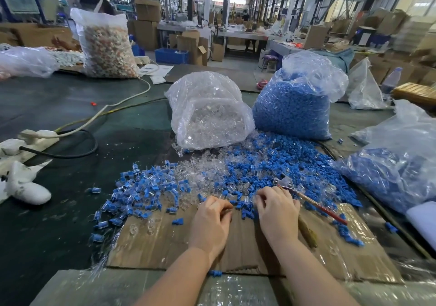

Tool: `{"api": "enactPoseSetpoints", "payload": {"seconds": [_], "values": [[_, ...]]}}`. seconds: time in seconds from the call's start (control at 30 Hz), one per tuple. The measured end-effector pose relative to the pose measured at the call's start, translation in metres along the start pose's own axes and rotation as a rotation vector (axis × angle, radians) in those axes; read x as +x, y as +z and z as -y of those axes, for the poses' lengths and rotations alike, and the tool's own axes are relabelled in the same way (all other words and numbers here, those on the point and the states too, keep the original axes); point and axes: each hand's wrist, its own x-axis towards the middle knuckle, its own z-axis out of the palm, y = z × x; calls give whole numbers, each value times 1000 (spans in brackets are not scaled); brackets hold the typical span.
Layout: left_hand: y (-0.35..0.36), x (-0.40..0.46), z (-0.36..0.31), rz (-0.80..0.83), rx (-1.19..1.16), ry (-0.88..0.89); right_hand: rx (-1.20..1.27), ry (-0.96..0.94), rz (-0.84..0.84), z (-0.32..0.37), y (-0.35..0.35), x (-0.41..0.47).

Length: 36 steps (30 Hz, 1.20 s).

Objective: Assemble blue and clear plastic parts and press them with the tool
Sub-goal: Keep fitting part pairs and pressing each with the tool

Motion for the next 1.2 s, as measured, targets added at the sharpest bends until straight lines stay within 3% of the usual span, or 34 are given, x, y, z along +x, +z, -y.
{"api": "enactPoseSetpoints", "payload": {"seconds": [0.2,0.37,0.77,1.03,1.2], "values": [[-7,-3,-4,-38,-119,32,-8,-276,-146,19,-2,-20],[-9,-4,-3,-75,-178,-14,0,-402,-95,22,1,-24],[-7,-2,-2,-57,-59,1,-39,-126,25,3,6,-27],[-6,-3,0,-38,-124,-20,11,-93,63,4,13,-25],[-6,-4,-1,-28,-136,-34,101,-122,-4,5,8,-30]]}}
